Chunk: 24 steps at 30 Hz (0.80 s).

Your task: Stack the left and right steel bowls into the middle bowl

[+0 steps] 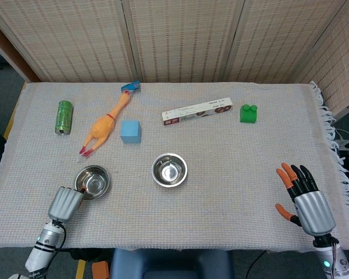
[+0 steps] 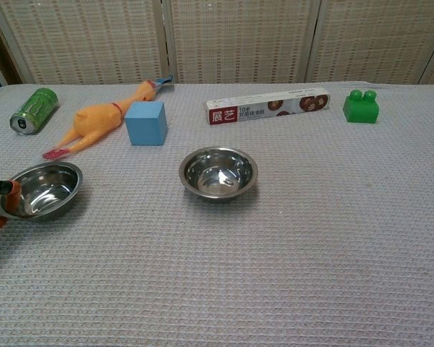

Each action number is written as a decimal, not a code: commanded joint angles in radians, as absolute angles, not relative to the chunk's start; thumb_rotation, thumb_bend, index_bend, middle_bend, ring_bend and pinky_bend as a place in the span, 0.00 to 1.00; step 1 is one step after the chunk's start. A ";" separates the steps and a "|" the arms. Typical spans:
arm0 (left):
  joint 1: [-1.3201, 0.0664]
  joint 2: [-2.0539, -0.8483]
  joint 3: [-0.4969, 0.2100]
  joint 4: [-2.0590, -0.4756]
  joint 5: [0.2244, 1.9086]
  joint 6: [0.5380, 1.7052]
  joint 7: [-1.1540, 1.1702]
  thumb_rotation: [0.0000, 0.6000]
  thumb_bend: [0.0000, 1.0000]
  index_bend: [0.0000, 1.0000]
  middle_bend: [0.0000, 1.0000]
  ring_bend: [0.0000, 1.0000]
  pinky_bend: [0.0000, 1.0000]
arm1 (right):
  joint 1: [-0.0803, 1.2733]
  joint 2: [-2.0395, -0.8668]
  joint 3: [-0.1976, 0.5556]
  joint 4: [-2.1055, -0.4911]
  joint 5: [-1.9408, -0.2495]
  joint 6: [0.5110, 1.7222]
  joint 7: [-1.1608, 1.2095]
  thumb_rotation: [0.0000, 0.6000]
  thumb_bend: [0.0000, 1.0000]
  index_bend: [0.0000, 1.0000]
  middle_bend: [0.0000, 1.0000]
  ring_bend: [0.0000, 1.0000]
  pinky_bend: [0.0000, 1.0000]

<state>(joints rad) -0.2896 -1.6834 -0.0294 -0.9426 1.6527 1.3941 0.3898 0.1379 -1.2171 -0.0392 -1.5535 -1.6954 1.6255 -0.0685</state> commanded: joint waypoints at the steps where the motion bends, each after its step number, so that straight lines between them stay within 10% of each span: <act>1: -0.318 -1.736 -0.019 -0.839 1.696 1.445 0.313 1.00 0.39 0.60 0.97 1.00 1.00 | 0.136 -1.213 -0.036 -1.558 -1.694 1.618 -0.067 1.00 0.13 0.00 0.00 0.00 0.00; 12: -0.348 -1.829 -0.016 -0.659 1.718 1.552 0.122 1.00 0.39 0.68 1.00 1.00 1.00 | 0.131 -1.205 -0.022 -1.565 -1.685 1.595 -0.067 1.00 0.13 0.00 0.00 0.00 0.00; 24: -0.500 -1.791 -0.083 -0.867 1.704 1.469 0.209 1.00 0.40 0.66 1.00 1.00 1.00 | 0.133 -1.202 -0.003 -1.563 -1.662 1.564 -0.056 1.00 0.13 0.00 0.00 0.00 0.00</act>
<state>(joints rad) -0.4570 -1.8094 -0.0605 -0.8047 1.7104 1.5085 0.1650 0.1329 -1.2028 -0.0039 -1.5632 -1.6638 1.5649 -0.0575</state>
